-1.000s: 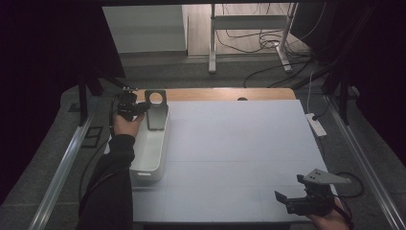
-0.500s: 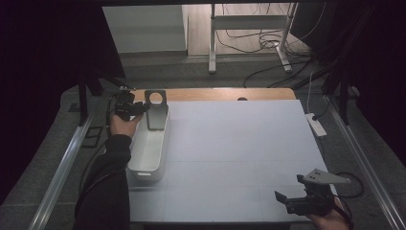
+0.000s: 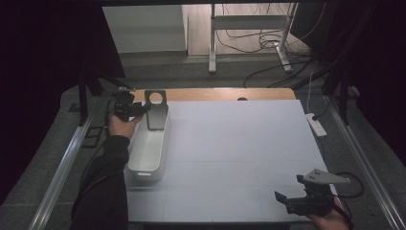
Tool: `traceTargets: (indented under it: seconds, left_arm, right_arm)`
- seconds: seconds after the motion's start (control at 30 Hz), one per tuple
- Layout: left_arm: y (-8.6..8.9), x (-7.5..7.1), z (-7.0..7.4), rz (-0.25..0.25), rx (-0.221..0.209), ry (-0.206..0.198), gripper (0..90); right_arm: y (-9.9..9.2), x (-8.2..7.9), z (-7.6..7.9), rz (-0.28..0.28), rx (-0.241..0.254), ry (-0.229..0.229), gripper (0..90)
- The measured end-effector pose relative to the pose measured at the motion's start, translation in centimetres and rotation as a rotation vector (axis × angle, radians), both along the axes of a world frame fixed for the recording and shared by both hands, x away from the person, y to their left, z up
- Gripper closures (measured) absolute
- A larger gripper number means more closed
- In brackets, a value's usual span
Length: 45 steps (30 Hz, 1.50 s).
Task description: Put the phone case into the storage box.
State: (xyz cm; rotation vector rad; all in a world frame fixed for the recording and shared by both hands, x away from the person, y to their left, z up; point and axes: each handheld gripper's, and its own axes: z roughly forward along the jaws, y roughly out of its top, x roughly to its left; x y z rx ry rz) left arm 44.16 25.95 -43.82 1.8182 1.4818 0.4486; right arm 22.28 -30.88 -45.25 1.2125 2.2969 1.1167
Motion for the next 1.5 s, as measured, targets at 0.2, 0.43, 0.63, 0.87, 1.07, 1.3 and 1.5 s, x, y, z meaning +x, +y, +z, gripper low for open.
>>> traceTargets:
  seconds: [0.2, 0.43, 0.63, 0.87, 1.07, 1.3, 1.5]
  left_arm:
    - [0.2, -0.2, 0.1, -0.009, -0.016, -0.005, 45.9]
    - [0.3, -0.3, 0.1, -0.028, -0.014, -0.023, 33.1]
    - [0.3, -0.3, 0.0, -0.034, -0.028, -0.022, 21.3]
    - [-0.1, -0.2, -0.3, -0.060, -0.010, 0.009, 9.6]
    - [-0.1, -0.3, -0.6, -0.106, -0.015, 0.023, 1.3]
    - [0.0, -0.8, -0.7, -0.112, 0.019, 0.008, 0.7]
    - [-0.2, -1.3, -0.6, -0.128, 0.050, 0.001, 0.9]
  right_arm:
    - [0.0, 0.0, 0.0, 0.001, -0.002, 0.003, 0.3]
    - [0.0, 0.0, 0.0, 0.002, -0.003, 0.003, 0.3]
    - [0.0, 0.0, 0.0, 0.001, -0.003, 0.003, 0.3]
    - [0.0, 0.0, 0.0, 0.002, -0.003, 0.003, 0.3]
    - [0.0, 0.0, 0.0, 0.002, -0.002, 0.003, 0.3]
    - [0.0, 0.0, 0.0, 0.002, -0.003, 0.002, 0.3]
    - [0.1, 0.0, 0.0, 0.003, -0.004, 0.003, 0.3]
